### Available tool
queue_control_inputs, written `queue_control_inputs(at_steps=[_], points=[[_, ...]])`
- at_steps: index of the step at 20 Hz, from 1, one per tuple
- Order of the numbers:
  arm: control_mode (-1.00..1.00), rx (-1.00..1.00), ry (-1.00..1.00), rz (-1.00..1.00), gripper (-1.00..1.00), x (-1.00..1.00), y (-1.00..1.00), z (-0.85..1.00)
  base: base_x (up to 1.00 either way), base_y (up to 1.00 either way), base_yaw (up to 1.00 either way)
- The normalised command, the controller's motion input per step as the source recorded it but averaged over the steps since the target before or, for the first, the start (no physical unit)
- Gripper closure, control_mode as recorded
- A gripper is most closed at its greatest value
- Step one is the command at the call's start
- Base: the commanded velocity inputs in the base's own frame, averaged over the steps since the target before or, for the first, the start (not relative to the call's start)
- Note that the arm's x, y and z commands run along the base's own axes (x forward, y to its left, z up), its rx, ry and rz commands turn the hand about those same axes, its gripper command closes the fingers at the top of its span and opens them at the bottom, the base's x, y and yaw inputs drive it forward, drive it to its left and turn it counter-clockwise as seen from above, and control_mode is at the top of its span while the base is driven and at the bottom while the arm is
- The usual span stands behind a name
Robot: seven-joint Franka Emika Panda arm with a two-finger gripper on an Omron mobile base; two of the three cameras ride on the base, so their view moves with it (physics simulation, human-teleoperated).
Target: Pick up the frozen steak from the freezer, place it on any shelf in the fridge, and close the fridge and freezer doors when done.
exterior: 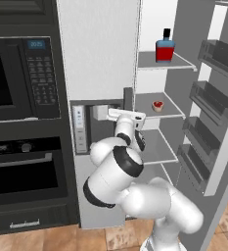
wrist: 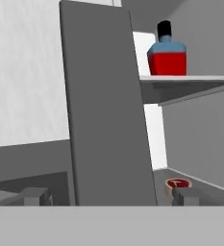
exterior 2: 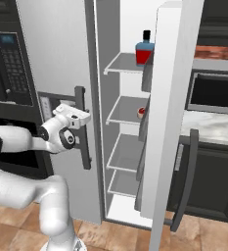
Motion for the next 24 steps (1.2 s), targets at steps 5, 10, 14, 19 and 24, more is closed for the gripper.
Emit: queue_control_inputs(at_steps=[5,10,14,19,24], points=[[-1.0,0.0,0.04,0.0,-1.0,0.0,0.0,0.89,0.0,0.0,0.0],[-1.0,0.0,0.0,0.0,-1.0,-0.08,0.0,1.0,0.0,0.0,0.0],[-1.0,0.0,-0.02,0.03,-1.0,-0.61,0.0,1.0,0.0,0.0,0.0],[-1.0,0.0,0.0,0.08,-1.0,-1.0,0.0,1.0,0.0,0.0,0.0],[-1.0,-0.02,0.03,0.13,-1.0,-1.0,0.0,1.0,0.0,0.0,0.0]])
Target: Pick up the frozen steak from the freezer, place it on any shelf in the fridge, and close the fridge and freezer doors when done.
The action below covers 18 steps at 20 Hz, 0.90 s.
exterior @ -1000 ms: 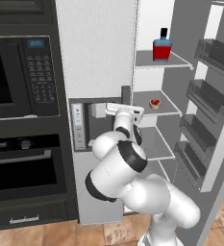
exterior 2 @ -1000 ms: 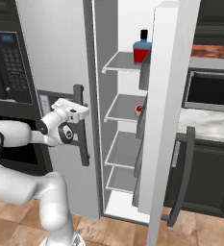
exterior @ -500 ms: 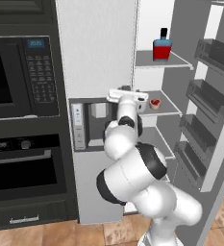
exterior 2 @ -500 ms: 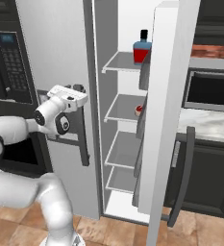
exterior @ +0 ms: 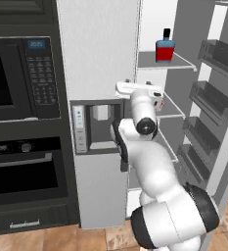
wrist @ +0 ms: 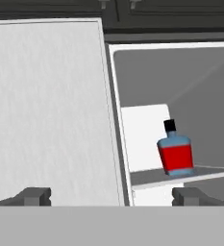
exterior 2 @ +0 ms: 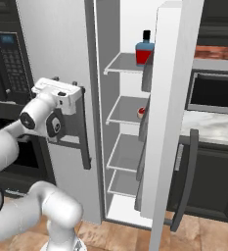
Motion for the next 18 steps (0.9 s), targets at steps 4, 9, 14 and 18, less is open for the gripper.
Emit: queue_control_inputs(at_steps=[4,9,14,18], points=[[-1.0,-0.07,0.15,0.11,-1.0,-1.0,-0.05,1.0,0.0,0.0,0.0],[-1.0,-0.17,0.33,0.08,-1.0,-1.0,-0.27,0.65,0.0,0.0,0.0],[-1.0,-0.19,0.27,0.05,-1.0,-0.9,-0.11,0.11,0.0,0.0,0.0],[-1.0,0.0,0.0,0.0,-1.0,-0.02,0.0,0.0,0.0,0.0,0.0]])
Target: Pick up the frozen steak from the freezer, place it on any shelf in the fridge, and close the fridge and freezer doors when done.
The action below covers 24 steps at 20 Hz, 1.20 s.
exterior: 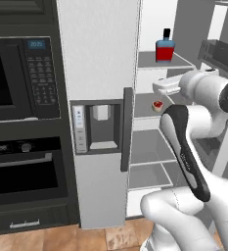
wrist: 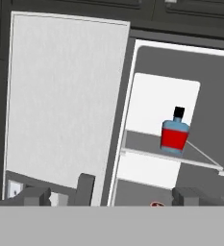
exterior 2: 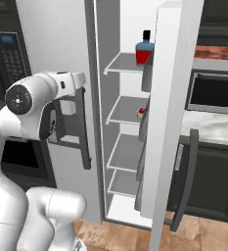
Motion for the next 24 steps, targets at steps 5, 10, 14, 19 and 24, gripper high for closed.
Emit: queue_control_inputs(at_steps=[5,10,14,19,24], points=[[-1.0,0.0,0.01,0.0,-1.0,-0.92,-0.29,-0.04,0.0,0.0,0.0],[-1.0,0.0,0.02,0.0,-1.0,-0.99,-0.42,-0.05,0.0,0.0,0.0],[-1.0,0.0,0.03,0.0,-1.0,-1.0,-0.53,0.0,0.0,0.0,0.0],[-1.0,0.0,0.05,0.0,-1.0,-1.0,-0.54,0.0,0.0,0.0,0.0],[-1.0,0.0,0.11,0.0,-1.0,-0.74,-0.52,-0.03,0.0,0.0,0.0]])
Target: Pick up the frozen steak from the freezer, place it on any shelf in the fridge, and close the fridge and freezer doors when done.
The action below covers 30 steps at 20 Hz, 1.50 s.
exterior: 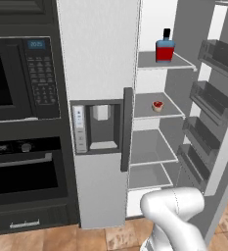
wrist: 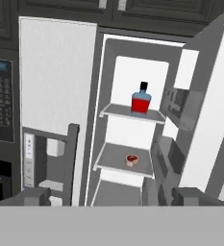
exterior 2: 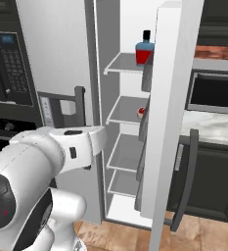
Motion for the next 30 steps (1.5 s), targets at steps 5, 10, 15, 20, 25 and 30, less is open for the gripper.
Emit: queue_control_inputs(at_steps=[5,10,15,20,25,30], points=[[-1.0,0.01,0.1,0.0,-1.0,0.0,-0.68,-0.36,0.0,0.0,0.0],[-1.0,0.06,0.03,-0.01,-1.0,0.33,-0.86,-0.56,0.0,0.0,0.0],[-1.0,0.12,0.0,0.0,-1.0,0.38,-0.88,-0.51,0.0,0.0,0.0],[-1.0,0.22,0.02,0.0,-1.0,0.36,-0.87,-0.49,0.0,0.0,0.0],[-1.0,0.22,0.07,0.0,-1.0,0.31,-0.81,-0.45,0.0,0.0,0.0],[-1.0,0.3,0.07,0.0,-1.0,0.39,-0.64,-0.43,0.0,0.0,0.0]])
